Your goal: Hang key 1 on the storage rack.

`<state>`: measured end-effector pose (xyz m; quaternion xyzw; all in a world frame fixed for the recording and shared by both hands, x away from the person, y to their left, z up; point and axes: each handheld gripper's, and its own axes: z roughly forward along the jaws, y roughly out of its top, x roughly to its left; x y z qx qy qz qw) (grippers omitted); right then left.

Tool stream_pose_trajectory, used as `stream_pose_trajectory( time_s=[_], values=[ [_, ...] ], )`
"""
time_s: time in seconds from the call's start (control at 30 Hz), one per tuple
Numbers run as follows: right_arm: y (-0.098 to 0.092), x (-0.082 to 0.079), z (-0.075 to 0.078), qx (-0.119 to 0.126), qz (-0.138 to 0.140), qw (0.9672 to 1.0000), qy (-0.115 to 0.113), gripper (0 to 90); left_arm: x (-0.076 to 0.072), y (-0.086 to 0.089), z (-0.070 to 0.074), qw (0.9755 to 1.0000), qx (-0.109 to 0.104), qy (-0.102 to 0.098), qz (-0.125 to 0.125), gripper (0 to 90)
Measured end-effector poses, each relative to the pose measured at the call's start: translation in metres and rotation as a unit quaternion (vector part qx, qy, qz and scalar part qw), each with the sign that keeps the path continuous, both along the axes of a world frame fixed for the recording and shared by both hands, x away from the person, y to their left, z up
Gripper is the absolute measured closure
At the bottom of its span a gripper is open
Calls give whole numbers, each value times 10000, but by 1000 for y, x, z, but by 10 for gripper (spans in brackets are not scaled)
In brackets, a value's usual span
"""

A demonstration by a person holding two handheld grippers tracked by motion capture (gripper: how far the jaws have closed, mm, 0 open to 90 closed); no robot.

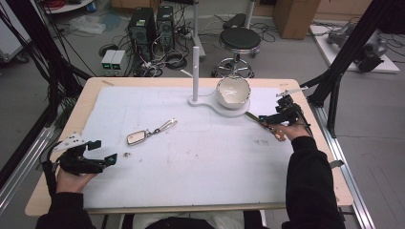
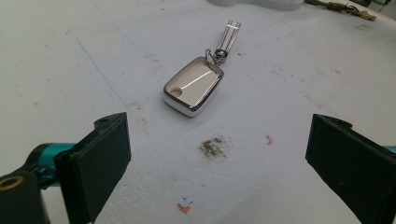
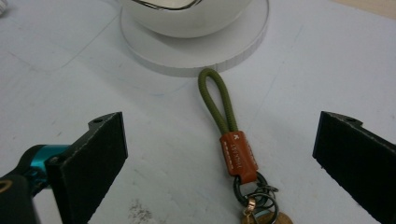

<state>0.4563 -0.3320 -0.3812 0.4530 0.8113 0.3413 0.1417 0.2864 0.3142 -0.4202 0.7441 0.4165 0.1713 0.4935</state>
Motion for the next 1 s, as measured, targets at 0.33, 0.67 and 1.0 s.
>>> stream_pose_trajectory(
  time_s=[0.33,0.67,1.0],
  values=[
    [-16,17,-15,109,-33,9995,279,55,0,0,0,10000,-24,15,2,71],
    [-11,22,-27,-245,72,9985,483,274,1,0,-1,10000,-14,25,-25,72],
    [-3,28,-34,-390,54,9970,664,407,1,-1,-1,10000,15,50,-24,72]
  ],
)
